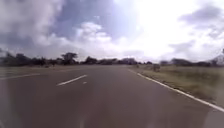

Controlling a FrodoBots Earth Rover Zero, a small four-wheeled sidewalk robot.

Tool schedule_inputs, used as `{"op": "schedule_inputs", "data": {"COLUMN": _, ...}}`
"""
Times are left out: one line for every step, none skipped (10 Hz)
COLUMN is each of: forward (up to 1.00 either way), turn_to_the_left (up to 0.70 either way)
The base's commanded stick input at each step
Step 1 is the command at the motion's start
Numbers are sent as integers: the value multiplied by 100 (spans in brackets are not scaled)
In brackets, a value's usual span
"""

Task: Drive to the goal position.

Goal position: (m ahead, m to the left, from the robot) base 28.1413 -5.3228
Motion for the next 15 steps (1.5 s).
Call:
{"op": "schedule_inputs", "data": {"forward": 100, "turn_to_the_left": 0}}
{"op": "schedule_inputs", "data": {"forward": 100, "turn_to_the_left": 0}}
{"op": "schedule_inputs", "data": {"forward": 100, "turn_to_the_left": 0}}
{"op": "schedule_inputs", "data": {"forward": 100, "turn_to_the_left": 0}}
{"op": "schedule_inputs", "data": {"forward": 100, "turn_to_the_left": 0}}
{"op": "schedule_inputs", "data": {"forward": 100, "turn_to_the_left": 0}}
{"op": "schedule_inputs", "data": {"forward": 100, "turn_to_the_left": 0}}
{"op": "schedule_inputs", "data": {"forward": 100, "turn_to_the_left": 0}}
{"op": "schedule_inputs", "data": {"forward": 100, "turn_to_the_left": 0}}
{"op": "schedule_inputs", "data": {"forward": 100, "turn_to_the_left": 0}}
{"op": "schedule_inputs", "data": {"forward": 100, "turn_to_the_left": 0}}
{"op": "schedule_inputs", "data": {"forward": 100, "turn_to_the_left": 0}}
{"op": "schedule_inputs", "data": {"forward": 100, "turn_to_the_left": 0}}
{"op": "schedule_inputs", "data": {"forward": 100, "turn_to_the_left": 0}}
{"op": "schedule_inputs", "data": {"forward": 100, "turn_to_the_left": 0}}
